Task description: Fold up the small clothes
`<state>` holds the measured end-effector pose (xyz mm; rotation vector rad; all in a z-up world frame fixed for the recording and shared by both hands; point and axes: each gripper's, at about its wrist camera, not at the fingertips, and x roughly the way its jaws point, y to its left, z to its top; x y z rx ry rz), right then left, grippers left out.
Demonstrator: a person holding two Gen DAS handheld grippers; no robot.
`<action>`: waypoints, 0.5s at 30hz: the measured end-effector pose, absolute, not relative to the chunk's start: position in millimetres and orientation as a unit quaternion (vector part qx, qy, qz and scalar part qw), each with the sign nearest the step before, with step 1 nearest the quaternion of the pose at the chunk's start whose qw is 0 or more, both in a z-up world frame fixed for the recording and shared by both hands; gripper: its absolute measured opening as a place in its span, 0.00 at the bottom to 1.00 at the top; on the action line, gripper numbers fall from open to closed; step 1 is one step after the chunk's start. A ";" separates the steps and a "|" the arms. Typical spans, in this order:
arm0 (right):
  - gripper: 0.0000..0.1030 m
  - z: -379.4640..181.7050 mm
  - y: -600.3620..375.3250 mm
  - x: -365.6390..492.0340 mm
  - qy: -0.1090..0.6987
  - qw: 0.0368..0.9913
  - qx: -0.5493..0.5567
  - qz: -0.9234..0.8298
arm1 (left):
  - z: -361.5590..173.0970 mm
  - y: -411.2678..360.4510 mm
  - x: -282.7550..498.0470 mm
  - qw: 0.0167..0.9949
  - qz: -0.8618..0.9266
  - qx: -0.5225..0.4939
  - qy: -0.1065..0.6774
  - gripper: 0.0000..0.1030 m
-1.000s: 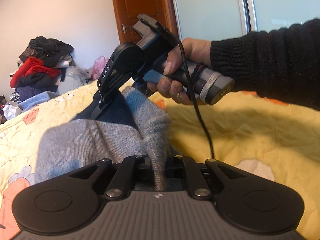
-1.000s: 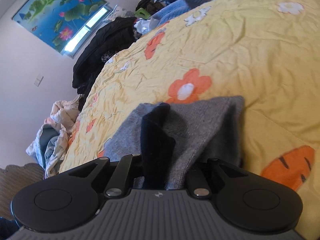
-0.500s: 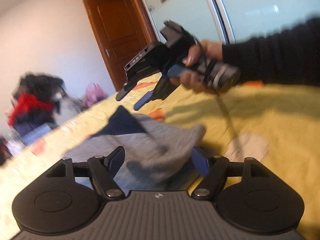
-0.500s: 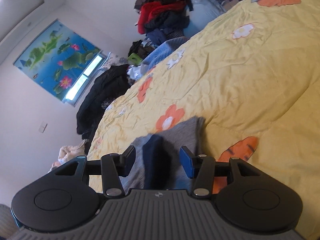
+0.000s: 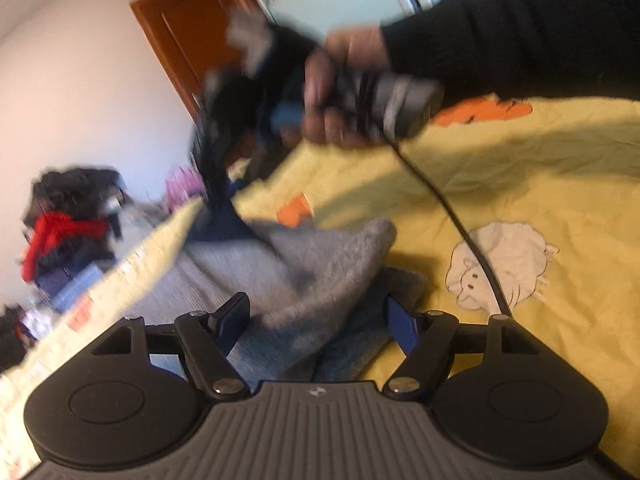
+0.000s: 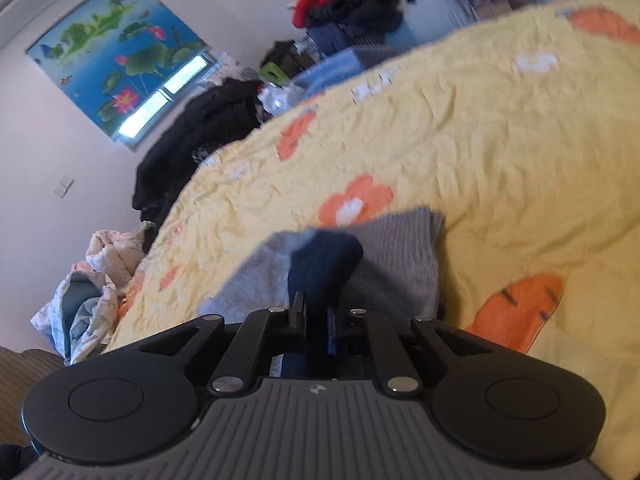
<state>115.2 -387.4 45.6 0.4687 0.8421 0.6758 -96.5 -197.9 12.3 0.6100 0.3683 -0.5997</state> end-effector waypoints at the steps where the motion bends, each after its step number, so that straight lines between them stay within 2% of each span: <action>1: 0.16 51.6 -392.6 114.6 0.387 0.840 0.219 0.312 | 11.8 -200.1 -91.5 0.892 -0.292 0.286 0.190 0.70; 5: 0.15 30.0 -416.4 132.3 0.416 0.828 0.257 0.276 | 13.2 -203.9 -67.1 0.893 -0.312 0.227 0.232 0.70; 7: 0.28 14.7 -417.5 131.4 0.432 0.818 0.269 0.267 | 18.9 -195.5 -60.1 0.891 -0.323 0.198 0.251 0.70; 9: 0.40 14.6 -421.4 119.5 0.421 0.817 0.295 0.261 | 28.3 -178.9 -67.9 0.900 -0.323 0.185 0.226 0.71; 13: 0.44 39.2 -424.2 71.3 0.379 0.821 0.298 0.305 | 42.4 -129.5 -94.2 0.919 -0.304 0.191 0.161 0.71; 15: 0.44 45.0 -418.5 45.9 0.388 0.821 0.273 0.319 | 38.6 -108.6 -99.3 0.926 -0.273 0.199 0.169 0.71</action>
